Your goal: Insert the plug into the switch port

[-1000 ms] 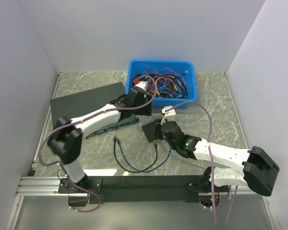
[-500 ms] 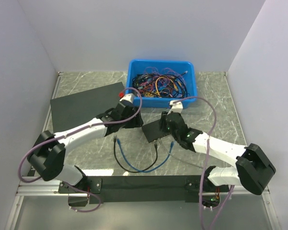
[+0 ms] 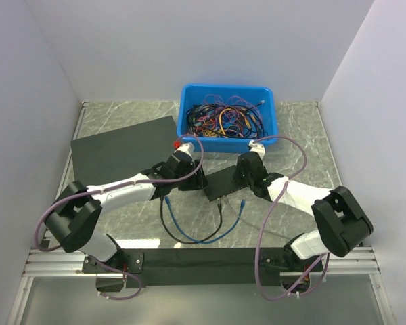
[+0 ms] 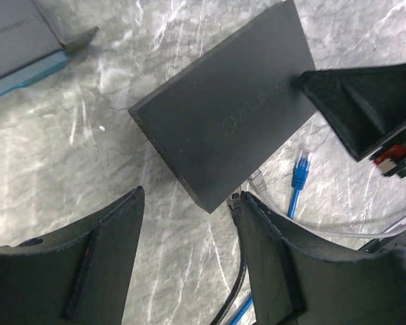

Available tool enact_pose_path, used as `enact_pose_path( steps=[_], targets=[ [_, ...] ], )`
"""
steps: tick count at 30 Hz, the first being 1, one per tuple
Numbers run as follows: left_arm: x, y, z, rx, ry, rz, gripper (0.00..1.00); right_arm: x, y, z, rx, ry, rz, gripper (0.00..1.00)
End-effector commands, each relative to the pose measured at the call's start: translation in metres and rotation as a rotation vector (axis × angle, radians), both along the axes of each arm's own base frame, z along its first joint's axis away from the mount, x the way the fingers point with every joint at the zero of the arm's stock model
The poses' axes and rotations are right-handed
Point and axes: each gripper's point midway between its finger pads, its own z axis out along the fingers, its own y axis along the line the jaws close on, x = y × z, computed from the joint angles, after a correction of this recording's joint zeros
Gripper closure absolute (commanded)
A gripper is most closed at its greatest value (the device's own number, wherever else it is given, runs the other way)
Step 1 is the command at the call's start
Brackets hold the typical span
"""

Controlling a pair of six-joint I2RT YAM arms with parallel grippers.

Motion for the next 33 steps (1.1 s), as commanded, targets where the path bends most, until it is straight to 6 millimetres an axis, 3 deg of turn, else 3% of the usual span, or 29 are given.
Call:
enact_pose_path(
  steps=[1, 8, 18, 33],
  targets=[
    [0.006, -0.018, 0.009, -0.061, -0.021, -0.031, 0.36, 0.009, -0.004, 0.003, 0.031, 0.000, -0.057, 0.61],
    [0.009, -0.025, -0.003, -0.055, -0.005, -0.043, 0.37, 0.013, -0.017, -0.008, 0.021, 0.032, -0.094, 0.62],
    [0.013, -0.036, -0.020, -0.050, 0.022, -0.070, 0.38, 0.008, -0.014, -0.027, 0.026, 0.081, -0.074, 0.64],
    [0.030, -0.048, -0.020, -0.019, 0.003, -0.083, 0.39, 0.007, -0.036, -0.030, -0.045, 0.103, -0.197, 0.63]
  ],
)
